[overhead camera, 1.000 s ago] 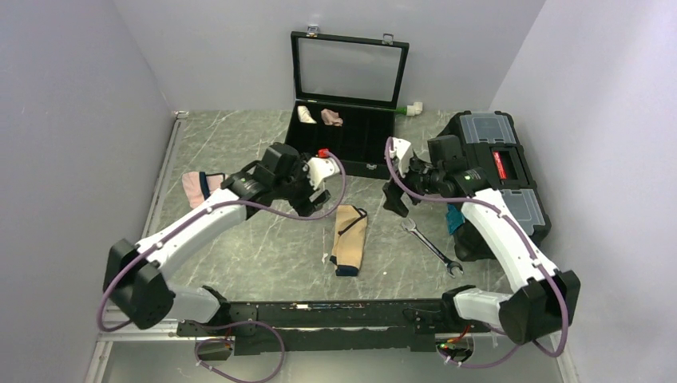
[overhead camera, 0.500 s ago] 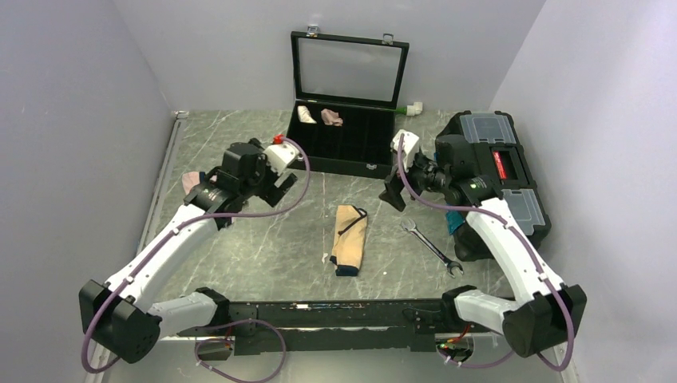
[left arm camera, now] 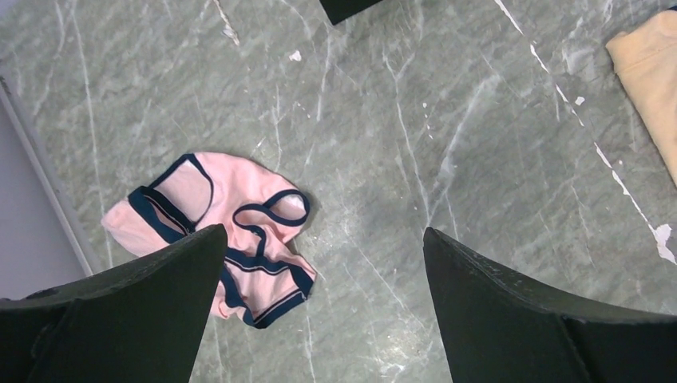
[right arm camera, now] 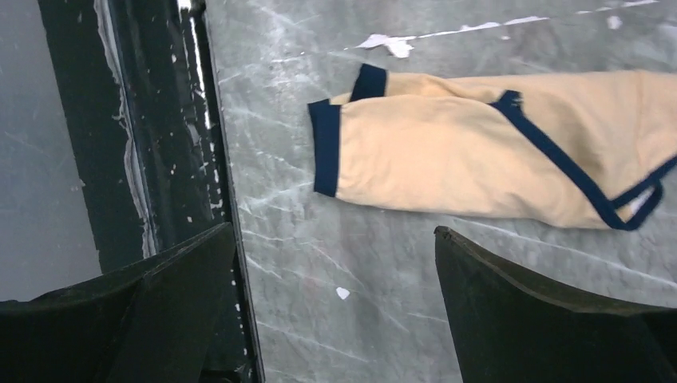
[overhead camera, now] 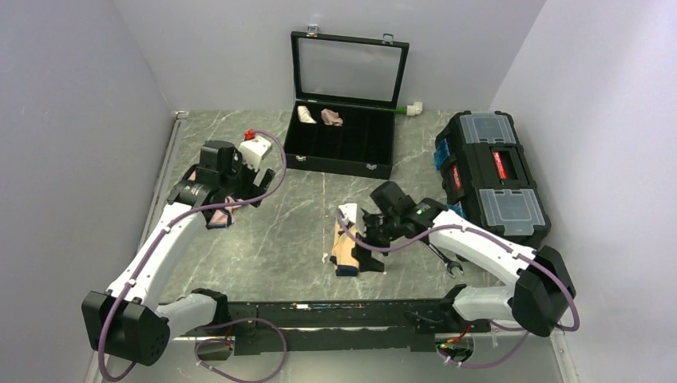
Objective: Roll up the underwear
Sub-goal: Roll the underwear to the center of the board.
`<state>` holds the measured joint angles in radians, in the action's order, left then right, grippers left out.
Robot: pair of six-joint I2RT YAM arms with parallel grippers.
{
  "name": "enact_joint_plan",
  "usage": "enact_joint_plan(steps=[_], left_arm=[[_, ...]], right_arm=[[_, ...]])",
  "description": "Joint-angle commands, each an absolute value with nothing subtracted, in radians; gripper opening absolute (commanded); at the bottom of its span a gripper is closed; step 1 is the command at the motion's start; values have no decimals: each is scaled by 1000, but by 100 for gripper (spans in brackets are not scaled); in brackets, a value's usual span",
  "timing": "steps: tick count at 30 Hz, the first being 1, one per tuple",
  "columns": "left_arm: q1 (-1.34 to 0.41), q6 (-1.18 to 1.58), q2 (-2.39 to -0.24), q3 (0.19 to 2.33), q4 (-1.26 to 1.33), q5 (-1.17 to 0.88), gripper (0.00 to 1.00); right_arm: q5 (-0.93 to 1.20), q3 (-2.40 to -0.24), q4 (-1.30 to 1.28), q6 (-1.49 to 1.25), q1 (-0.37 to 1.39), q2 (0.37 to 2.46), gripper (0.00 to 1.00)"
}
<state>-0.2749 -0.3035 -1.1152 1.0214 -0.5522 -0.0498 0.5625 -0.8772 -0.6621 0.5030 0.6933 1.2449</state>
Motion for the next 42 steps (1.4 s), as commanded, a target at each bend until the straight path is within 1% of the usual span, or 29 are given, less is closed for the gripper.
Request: enact_joint_plan(steps=[1, 7, 12, 18, 36, 38, 42], left_arm=[[-260, -277, -1118, 1051, -587, -112, 99], [-252, -280, -1118, 1037, -582, -94, 99], [-247, -280, -1121, 1036, -582, -85, 99], [-243, -283, -1128, 1046, -587, -78, 99], [-242, -292, -1116, 1039, -588, -62, 99], [-242, -296, -1110, 1037, -588, -61, 99], [-243, -301, -1102, 1031, -587, -50, 99]], right_arm=[[411, -858, -595, 525, 803, 1250, 95], [273, -871, -557, 515, 960, 1359, 83], [180, -877, -525, 512, 1029, 1431, 73], [126, -870, -505, 512, 1066, 1474, 69], [118, -856, -495, 514, 1100, 1539, 56], [116, -860, -495, 514, 1100, 1549, 55], [112, -860, -493, 515, 1101, 1569, 48]])
